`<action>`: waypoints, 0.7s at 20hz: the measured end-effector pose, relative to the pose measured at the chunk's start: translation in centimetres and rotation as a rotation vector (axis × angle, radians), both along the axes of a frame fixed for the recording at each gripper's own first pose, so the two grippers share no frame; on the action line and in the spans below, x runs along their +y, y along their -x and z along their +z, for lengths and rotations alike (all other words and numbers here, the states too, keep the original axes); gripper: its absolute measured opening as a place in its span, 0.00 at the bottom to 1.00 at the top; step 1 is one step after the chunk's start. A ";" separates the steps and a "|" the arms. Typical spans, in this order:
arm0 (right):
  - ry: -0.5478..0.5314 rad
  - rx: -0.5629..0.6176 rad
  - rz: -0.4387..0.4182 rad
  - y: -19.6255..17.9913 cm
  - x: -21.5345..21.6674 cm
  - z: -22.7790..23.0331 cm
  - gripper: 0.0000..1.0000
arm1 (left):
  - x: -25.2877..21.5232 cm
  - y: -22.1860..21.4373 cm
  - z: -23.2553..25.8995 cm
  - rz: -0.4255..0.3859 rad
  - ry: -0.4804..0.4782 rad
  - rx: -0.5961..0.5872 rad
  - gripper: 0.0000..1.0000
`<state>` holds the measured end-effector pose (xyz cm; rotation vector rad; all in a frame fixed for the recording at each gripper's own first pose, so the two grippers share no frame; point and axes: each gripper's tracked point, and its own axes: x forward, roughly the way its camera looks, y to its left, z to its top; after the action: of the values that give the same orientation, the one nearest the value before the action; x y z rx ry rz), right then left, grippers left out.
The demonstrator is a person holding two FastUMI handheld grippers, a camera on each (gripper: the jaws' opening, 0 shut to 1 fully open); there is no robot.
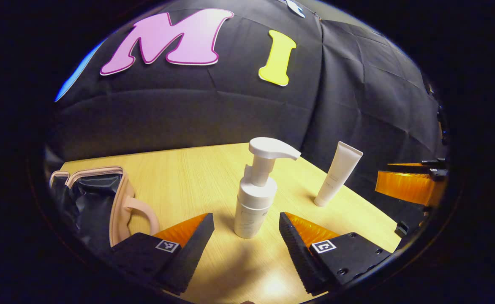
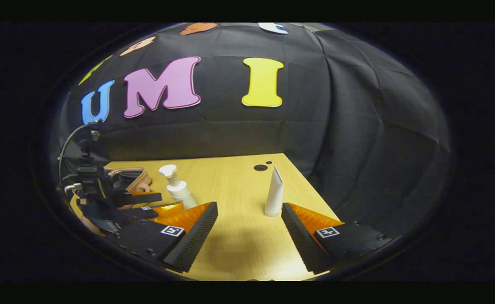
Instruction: First open the suitcase, pack the skin care products into it, and then close the suitcase.
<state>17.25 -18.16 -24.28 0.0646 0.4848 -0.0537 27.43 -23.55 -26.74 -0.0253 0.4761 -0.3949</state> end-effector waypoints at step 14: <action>0.003 0.062 -0.063 -7.8 -2.5 -9.3 0.99 | -2.7 -5.9 -5.3 0.175 -0.011 0.056 0.67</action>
<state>25.09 -20.68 -33.58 0.0756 0.5446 -0.1188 33.36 -26.21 -32.08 -0.0667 0.5275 -0.2203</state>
